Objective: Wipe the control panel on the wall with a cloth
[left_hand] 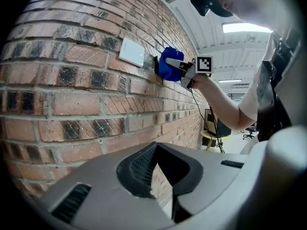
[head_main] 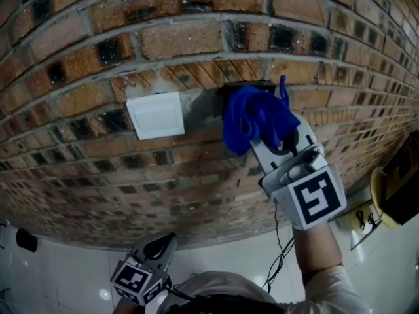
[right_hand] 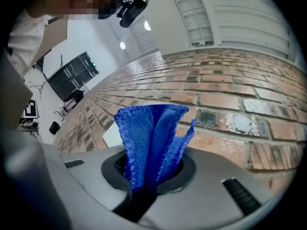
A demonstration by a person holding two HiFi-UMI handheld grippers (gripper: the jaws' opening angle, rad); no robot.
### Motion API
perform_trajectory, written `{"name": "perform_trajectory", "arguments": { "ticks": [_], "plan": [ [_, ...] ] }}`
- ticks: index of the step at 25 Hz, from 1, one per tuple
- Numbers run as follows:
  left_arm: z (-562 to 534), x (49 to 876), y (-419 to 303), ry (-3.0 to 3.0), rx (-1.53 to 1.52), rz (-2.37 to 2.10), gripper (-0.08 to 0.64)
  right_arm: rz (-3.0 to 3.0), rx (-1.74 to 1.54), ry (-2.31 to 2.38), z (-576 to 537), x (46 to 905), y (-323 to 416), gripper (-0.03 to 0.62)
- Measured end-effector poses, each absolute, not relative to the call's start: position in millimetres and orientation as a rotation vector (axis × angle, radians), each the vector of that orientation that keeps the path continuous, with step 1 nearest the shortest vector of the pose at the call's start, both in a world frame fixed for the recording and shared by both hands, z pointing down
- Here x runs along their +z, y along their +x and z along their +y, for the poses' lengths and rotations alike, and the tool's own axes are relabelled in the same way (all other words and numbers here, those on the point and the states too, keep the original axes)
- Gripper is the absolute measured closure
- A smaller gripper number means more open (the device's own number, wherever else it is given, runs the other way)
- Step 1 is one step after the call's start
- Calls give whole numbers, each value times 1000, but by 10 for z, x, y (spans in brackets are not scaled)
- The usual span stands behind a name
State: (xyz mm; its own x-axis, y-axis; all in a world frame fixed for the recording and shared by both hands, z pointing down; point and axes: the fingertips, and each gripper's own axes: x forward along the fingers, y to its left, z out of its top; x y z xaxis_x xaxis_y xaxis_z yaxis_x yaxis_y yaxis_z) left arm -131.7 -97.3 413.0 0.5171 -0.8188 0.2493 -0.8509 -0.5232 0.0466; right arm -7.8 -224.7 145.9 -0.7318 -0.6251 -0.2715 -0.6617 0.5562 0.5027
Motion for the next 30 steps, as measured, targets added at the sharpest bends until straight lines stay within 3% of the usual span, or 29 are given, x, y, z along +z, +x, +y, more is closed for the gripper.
{"name": "perform_trajectory", "arguments": {
  "ticks": [7,23,30],
  "plan": [
    [-952,4128,-1399,2568,288,-1465,559,2734,859,-1079,-2319,1469,-358,503],
    [-1027,4128,-1188,2609,327,-1414,558,2593,876,-1424,-2772,1482,951,503],
    [-1024,4130,-1179,2602,316,-1417,558,2591,875,-1378,-2596,1432,860,503]
  ]
}}
